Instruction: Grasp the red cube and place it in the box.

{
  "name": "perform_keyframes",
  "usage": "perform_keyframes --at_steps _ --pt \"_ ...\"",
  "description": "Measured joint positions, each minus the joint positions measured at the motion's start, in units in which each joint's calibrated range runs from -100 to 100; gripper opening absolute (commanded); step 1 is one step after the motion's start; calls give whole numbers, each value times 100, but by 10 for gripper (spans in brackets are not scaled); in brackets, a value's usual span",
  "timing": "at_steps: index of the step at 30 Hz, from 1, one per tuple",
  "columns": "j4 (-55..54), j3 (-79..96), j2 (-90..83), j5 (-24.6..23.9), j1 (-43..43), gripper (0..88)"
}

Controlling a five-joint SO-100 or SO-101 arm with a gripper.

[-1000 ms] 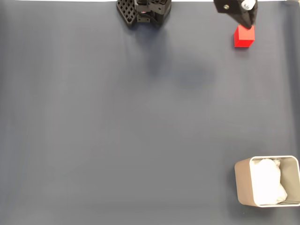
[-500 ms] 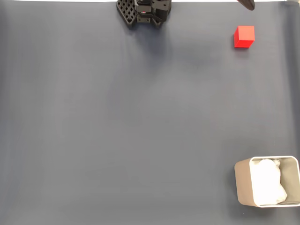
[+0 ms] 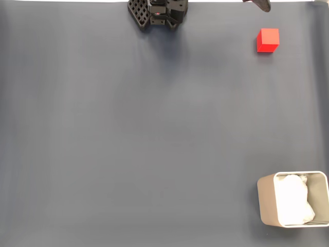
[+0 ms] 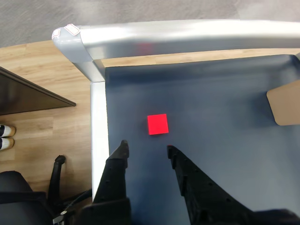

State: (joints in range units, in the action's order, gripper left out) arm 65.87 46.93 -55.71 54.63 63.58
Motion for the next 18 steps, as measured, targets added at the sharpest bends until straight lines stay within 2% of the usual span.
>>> perform_keyframes --at_steps 8,18 --pt "0 72 -9 274 -237 263" --pt "-183 72 234 283 -408 331"
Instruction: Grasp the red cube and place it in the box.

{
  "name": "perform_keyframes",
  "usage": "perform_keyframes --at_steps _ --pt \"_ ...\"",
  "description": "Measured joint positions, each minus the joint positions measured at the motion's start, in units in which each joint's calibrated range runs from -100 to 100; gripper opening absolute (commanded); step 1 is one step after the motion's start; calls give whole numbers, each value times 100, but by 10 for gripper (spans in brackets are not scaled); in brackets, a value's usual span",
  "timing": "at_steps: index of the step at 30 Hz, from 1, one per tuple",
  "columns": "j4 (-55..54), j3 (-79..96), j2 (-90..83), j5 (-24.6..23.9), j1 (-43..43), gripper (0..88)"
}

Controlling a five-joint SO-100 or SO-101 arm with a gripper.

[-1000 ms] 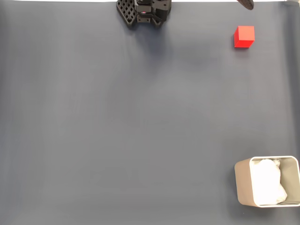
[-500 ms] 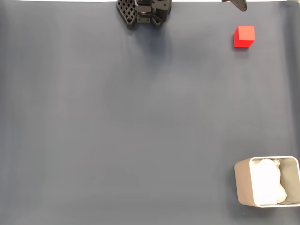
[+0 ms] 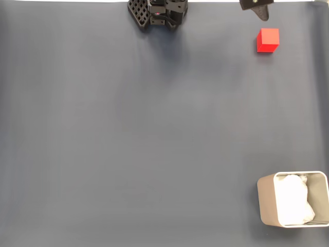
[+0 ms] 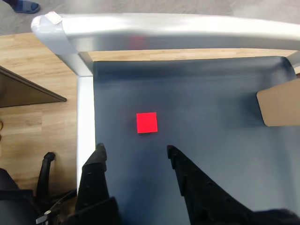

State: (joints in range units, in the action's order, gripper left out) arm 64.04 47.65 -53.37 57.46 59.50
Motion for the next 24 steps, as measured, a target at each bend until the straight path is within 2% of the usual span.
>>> perform_keyframes --at_steps 24 --pt "-1575 769 894 0 -156 392"
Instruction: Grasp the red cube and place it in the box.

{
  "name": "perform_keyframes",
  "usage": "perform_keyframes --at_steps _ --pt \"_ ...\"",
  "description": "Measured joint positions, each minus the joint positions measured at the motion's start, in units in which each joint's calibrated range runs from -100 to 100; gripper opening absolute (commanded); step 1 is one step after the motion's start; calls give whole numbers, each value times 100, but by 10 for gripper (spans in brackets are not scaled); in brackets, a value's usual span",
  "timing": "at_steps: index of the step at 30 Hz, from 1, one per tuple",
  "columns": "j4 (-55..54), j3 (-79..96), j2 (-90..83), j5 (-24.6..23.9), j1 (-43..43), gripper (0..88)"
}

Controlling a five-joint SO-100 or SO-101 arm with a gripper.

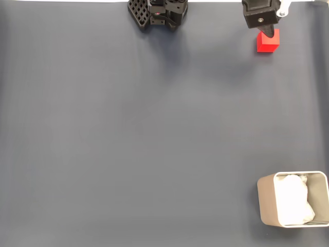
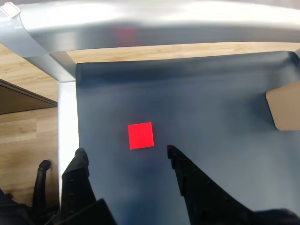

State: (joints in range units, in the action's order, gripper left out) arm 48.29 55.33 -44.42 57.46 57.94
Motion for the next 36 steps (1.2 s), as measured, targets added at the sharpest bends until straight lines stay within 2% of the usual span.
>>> perform_keyframes --at_steps 13,36 --pt "-748 389 347 88 -134 396" --pt "-1448 796 773 137 -45 397"
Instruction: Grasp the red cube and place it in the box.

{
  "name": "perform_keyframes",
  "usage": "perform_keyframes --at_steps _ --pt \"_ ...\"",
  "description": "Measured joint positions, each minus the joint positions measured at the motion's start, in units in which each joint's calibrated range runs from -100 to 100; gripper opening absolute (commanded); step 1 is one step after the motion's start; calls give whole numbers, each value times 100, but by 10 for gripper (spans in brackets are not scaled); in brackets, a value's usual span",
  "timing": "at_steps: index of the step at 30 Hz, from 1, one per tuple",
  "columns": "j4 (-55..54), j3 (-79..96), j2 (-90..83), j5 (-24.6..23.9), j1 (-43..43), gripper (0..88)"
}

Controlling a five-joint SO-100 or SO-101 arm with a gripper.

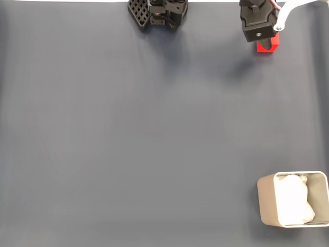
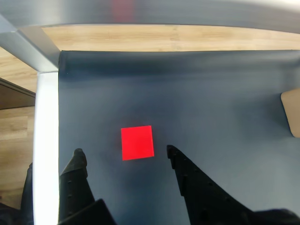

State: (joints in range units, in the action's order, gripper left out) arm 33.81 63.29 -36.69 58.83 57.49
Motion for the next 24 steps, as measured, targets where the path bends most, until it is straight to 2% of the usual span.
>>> perform_keyframes --at_steps 24 --pt "-628 72 660 -34 15 398"
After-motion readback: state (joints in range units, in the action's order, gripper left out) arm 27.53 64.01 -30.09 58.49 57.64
